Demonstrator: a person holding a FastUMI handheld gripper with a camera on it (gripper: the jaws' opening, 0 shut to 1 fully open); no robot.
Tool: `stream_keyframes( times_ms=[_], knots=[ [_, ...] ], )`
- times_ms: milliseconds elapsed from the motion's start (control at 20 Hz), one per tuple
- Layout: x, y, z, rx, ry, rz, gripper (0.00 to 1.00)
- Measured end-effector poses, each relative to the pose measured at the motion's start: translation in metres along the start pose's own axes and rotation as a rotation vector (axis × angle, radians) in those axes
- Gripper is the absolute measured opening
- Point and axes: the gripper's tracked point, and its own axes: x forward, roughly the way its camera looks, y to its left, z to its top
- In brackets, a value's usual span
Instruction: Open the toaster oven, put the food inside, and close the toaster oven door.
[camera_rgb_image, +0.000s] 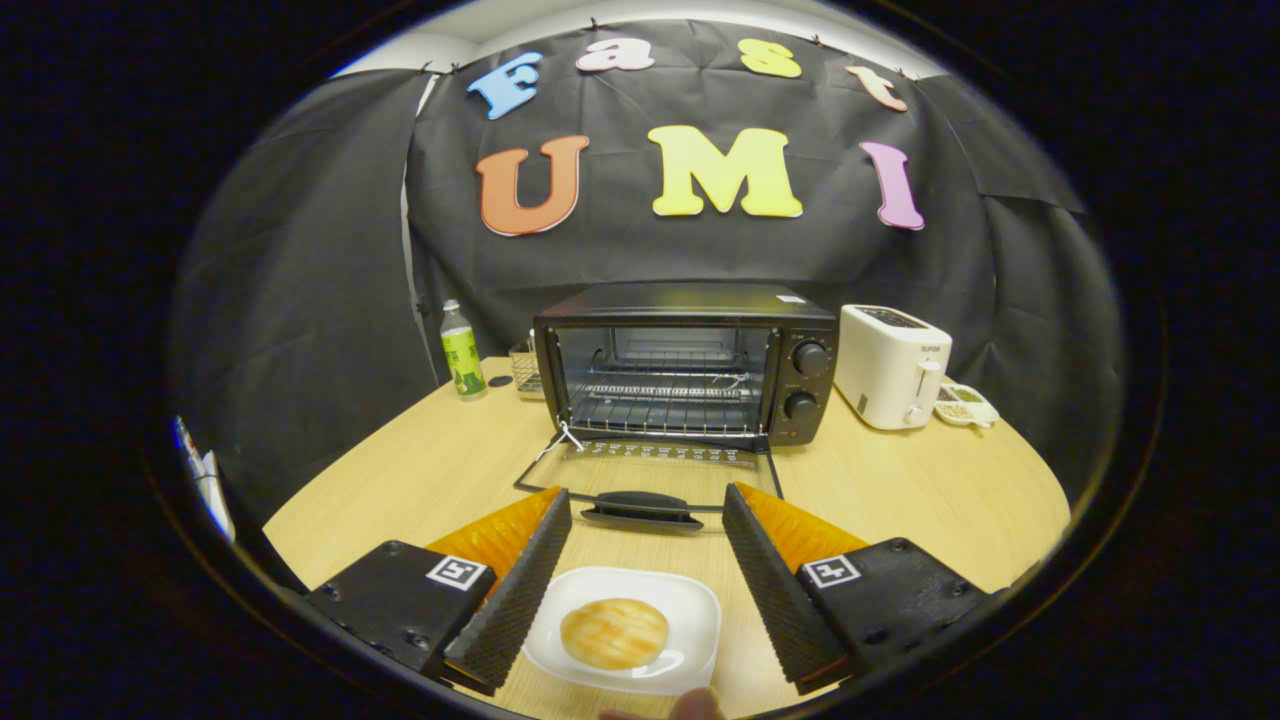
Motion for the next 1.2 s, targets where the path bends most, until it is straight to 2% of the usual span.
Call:
stream_keyframes(
  times_ms=[300,650,1050,1200],
  knots=[
    [-0.028,0.002,-0.050,-0.030,-0.001,-0.002,0.99],
    [-0.017,0.019,-0.117,0.001,0.092,0.010,0.99],
    [-0.007,0.024,-0.140,0.007,0.156,0.006,0.99],
    [-0.004,0.024,-0.140,0.045,0.174,0.011,0.93]
  ],
)
